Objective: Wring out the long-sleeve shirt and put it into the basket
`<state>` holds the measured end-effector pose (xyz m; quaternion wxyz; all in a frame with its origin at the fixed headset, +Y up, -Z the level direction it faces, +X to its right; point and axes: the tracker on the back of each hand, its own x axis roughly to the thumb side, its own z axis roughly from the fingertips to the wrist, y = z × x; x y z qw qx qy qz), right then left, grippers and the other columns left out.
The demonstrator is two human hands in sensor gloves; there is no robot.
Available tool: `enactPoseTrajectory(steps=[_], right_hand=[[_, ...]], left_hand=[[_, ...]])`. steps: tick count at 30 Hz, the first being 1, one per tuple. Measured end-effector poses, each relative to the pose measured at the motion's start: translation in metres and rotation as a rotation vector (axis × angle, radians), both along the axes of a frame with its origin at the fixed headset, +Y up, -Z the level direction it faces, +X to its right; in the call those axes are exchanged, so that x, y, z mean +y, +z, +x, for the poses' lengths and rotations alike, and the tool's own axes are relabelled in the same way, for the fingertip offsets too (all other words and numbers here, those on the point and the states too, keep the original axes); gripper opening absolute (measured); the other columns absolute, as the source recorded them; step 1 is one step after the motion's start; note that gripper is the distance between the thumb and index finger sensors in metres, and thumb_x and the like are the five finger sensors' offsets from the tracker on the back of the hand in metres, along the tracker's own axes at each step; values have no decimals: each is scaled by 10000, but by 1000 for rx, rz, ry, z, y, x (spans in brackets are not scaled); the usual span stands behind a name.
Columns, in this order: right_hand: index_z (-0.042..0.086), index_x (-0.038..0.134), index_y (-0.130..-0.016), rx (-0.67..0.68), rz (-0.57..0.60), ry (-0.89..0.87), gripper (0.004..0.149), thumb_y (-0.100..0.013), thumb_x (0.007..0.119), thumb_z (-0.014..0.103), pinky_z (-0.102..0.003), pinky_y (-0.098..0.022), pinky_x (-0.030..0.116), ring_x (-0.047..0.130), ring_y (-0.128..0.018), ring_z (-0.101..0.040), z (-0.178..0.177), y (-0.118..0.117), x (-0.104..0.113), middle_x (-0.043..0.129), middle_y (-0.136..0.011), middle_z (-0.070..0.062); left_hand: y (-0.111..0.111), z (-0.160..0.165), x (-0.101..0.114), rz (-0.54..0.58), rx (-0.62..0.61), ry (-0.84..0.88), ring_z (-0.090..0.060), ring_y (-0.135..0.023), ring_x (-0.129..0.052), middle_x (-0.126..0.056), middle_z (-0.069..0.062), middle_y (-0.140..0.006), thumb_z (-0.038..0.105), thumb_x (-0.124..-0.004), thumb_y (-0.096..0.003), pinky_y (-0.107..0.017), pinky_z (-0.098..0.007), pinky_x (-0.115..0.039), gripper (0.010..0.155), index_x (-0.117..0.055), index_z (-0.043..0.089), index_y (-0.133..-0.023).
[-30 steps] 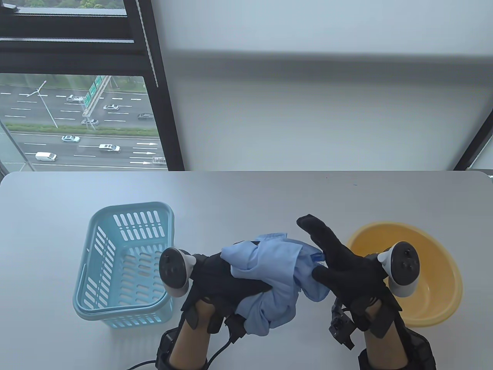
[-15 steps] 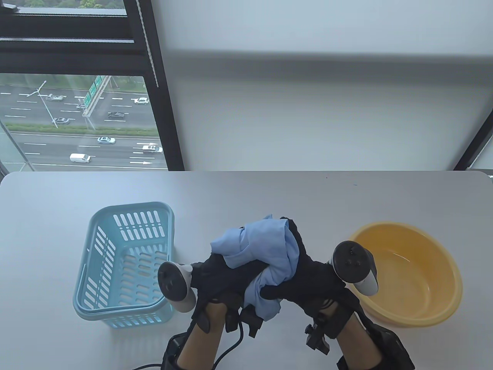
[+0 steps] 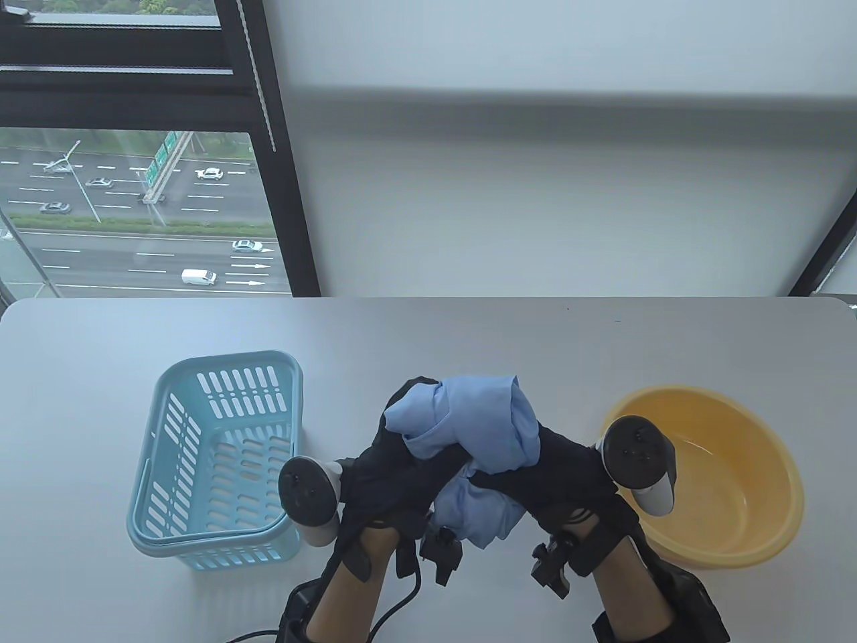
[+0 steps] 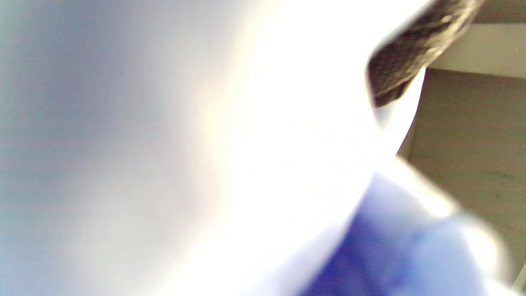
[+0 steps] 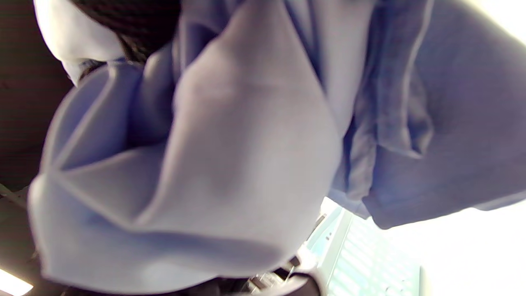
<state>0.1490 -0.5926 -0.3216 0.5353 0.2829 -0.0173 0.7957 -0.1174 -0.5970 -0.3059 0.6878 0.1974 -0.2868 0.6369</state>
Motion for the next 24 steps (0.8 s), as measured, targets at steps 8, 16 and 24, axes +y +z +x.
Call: enactPoseTrajectory(steps=[8, 16, 24], right_hand=[[224, 579, -1090, -206, 77, 204, 722, -532, 925, 526, -463, -536, 801, 948, -650, -272, 26, -5, 8, 865, -887, -48], [262, 581, -1097, -179, 141, 580, 726, -513, 952, 479, -518, -603, 748, 914, -726, -309, 8, 14, 26, 846, -931, -49], [230, 569, -1108, -188, 151, 599, 781, -498, 954, 528, -517, -607, 740, 919, -720, -306, 10, 14, 26, 868, -912, -51]], left_hand=[[10, -13, 12, 109, 145, -93, -476, -1121, -168, -96, -160, -1261, 717, -899, -537, -759, -626, -141, 1099, -174, 213, -1192], [22, 19, 19, 334, 274, -562, -454, -1167, -163, -137, -121, -1297, 766, -944, -468, -805, -627, -191, 1164, -165, 300, -1197], [13, 31, 7, 308, 279, -528, -351, -868, -943, -930, -39, -990, 697, -863, -536, -709, -554, -718, 643, -763, 305, -1036]])
